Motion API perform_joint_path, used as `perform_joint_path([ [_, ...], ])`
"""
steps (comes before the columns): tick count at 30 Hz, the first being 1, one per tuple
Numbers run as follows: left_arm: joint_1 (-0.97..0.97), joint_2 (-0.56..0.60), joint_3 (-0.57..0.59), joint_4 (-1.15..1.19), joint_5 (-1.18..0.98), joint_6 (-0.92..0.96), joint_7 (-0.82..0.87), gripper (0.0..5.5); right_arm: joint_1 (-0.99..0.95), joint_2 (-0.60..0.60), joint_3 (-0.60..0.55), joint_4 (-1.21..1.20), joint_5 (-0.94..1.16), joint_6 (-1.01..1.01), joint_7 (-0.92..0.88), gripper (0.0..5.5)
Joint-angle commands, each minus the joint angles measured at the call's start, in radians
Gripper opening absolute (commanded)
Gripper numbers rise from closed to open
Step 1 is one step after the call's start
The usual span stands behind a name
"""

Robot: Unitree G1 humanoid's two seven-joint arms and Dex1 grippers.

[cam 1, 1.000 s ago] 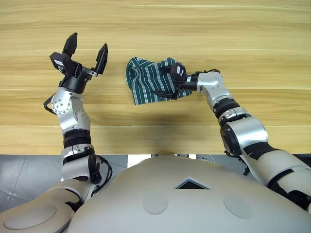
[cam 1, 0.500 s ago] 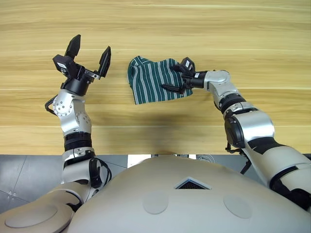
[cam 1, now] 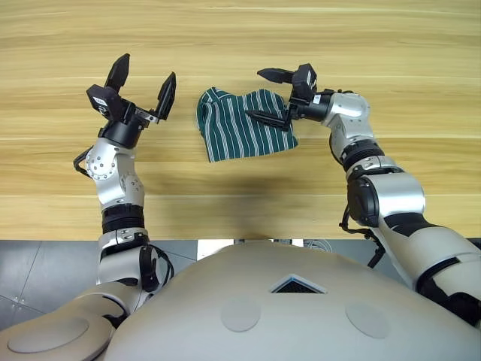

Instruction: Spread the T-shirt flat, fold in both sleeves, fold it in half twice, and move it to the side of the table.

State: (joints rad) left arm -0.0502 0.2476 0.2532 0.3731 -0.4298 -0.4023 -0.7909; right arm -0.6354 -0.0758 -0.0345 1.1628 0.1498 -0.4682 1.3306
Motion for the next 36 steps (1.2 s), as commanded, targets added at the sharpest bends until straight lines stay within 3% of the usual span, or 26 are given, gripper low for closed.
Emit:
perform_joint_path([
  [1,0.0,0.001,-0.006,-0.008,0.0,-0.008,-0.003,5.22,-0.008,0.018,0.079,0.032,-0.1,-0.02,-0.069,5.31],
  [9,0.012,0.004,-0.014,-0.026,-0.002,0.003,-0.011,5.22,-0.025,0.063,0.26,0.16,-0.377,0.117,-0.532,5.31],
  [15,0.011,0.006,-0.014,-0.017,-0.001,-0.001,-0.008,5.22,-0.02,0.051,0.249,0.187,-0.383,0.212,-0.619,5.31],
  [20,0.008,0.004,-0.011,-0.008,0.002,-0.013,-0.005,5.22,-0.016,-0.017,0.14,0.196,-0.309,0.277,-0.71,5.31],
  [27,0.032,-0.001,0.0,-0.023,-0.004,-0.031,0.006,5.22,0.108,-0.21,-0.168,0.215,-0.124,0.406,-1.184,5.31],
  [32,0.05,0.0,0.012,-0.029,-0.012,-0.041,0.007,5.22,0.187,-0.2,-0.332,0.213,-0.016,0.428,-1.353,5.31],
  [36,0.05,0.0,0.013,-0.024,-0.014,-0.046,0.006,5.22,0.17,-0.176,-0.362,0.207,-0.014,0.422,-1.395,5.31],
])
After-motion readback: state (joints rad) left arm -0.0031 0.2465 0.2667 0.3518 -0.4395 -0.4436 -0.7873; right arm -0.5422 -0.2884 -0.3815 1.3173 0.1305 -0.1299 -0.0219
